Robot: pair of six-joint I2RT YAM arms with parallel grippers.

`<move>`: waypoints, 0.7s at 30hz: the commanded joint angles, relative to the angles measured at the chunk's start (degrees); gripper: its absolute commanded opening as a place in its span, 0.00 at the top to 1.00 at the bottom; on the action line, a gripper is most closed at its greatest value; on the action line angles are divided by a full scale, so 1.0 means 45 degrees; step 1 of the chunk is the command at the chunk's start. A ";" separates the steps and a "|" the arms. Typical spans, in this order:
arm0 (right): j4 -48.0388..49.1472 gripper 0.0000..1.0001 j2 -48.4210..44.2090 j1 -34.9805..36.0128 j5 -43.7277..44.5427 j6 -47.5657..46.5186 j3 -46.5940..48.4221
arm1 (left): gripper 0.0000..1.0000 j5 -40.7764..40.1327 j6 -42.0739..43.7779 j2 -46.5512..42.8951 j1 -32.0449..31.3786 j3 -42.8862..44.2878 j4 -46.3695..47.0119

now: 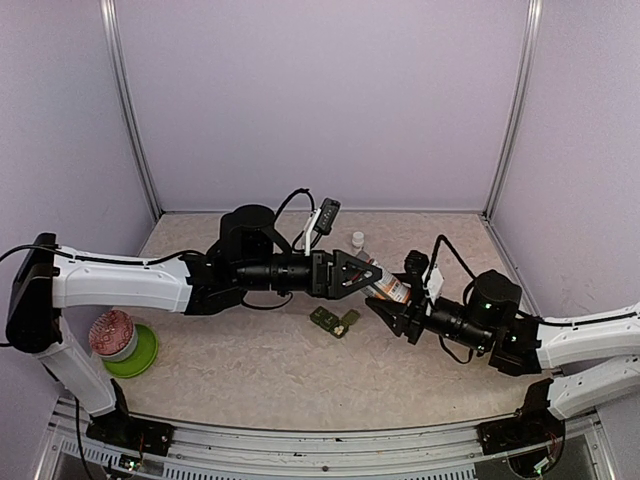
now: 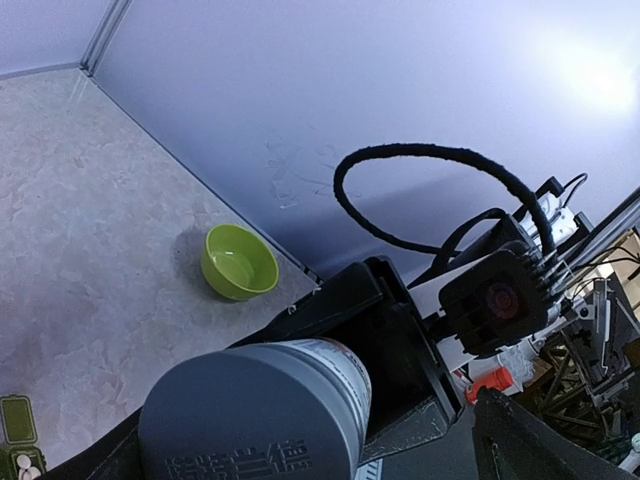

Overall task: Sort the pills into containers
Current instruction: Screw the lid of the pill bottle onto the pill bottle.

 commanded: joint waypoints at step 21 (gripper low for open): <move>0.0746 0.77 0.2672 0.0333 -0.2101 0.0576 0.0735 | 0.01 0.0310 0.0223 -0.0430 -0.0061 0.0037 0.0866</move>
